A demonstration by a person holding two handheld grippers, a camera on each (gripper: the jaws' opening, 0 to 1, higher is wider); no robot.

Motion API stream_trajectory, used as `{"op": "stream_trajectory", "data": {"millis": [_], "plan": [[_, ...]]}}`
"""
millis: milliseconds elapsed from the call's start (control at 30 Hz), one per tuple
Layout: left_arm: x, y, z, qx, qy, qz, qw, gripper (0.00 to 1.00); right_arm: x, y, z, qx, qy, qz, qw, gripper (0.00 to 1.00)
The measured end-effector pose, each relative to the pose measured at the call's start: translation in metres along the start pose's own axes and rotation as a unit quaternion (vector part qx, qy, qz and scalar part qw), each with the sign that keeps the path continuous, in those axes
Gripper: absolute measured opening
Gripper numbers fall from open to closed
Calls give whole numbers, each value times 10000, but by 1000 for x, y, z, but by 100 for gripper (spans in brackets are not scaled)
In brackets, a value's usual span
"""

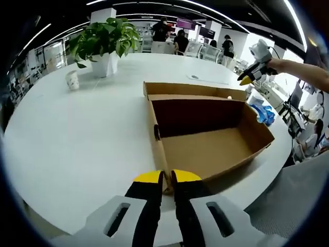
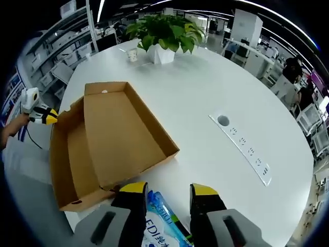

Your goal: Operate the shoe box by opening the lid, removing the specified soft item, and placing it in the target area until the item is outside and the box remains undamaged.

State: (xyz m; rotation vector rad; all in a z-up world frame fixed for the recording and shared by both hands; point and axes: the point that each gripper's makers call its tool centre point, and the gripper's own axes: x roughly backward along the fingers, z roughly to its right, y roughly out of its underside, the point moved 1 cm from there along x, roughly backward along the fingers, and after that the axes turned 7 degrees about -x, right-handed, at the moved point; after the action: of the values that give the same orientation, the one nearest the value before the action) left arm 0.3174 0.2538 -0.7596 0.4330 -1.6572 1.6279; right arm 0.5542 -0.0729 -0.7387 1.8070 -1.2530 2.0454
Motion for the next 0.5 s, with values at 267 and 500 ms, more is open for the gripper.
{"op": "stream_trajectory", "data": {"millis": [267, 500], "plan": [[-1, 1, 0, 86, -40, -10, 10000, 5, -13, -15, 1, -855, 48, 311, 9958, 26], [-2, 0, -1, 119, -132, -27, 9998, 4, -29, -18, -1, -1453, 93, 422, 9884, 24]]}}
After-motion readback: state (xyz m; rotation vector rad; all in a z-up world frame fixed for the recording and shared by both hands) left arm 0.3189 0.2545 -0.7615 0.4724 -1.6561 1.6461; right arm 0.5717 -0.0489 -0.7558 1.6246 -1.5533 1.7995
